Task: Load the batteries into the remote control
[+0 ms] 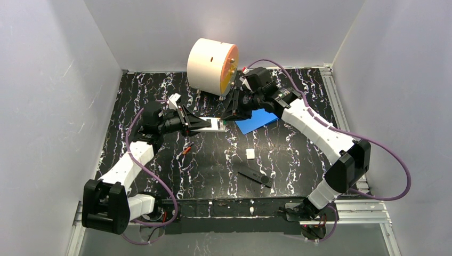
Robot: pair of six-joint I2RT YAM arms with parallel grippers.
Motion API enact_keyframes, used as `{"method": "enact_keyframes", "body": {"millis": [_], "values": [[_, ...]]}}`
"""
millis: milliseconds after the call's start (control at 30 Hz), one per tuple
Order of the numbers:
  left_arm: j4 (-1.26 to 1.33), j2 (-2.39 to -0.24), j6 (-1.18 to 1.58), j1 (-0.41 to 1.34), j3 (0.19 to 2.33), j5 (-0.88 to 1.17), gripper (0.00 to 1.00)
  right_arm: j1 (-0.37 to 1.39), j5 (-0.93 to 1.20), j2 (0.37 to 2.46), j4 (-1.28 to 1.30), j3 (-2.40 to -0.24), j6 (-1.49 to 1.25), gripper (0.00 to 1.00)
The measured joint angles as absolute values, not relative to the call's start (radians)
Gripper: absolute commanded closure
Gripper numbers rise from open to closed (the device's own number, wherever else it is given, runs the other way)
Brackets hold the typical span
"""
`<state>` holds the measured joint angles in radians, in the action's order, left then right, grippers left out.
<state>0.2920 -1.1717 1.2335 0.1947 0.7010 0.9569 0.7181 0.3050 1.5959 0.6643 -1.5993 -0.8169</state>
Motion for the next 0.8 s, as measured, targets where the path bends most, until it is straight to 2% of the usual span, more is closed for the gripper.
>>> {"method": "enact_keyframes", "body": {"millis": [800], "values": [[0.29, -1.192, 1.229, 0.195, 0.706, 0.947, 1.0, 0.719, 0.39, 1.644, 0.717, -1.596, -0.879, 0.71]]}}
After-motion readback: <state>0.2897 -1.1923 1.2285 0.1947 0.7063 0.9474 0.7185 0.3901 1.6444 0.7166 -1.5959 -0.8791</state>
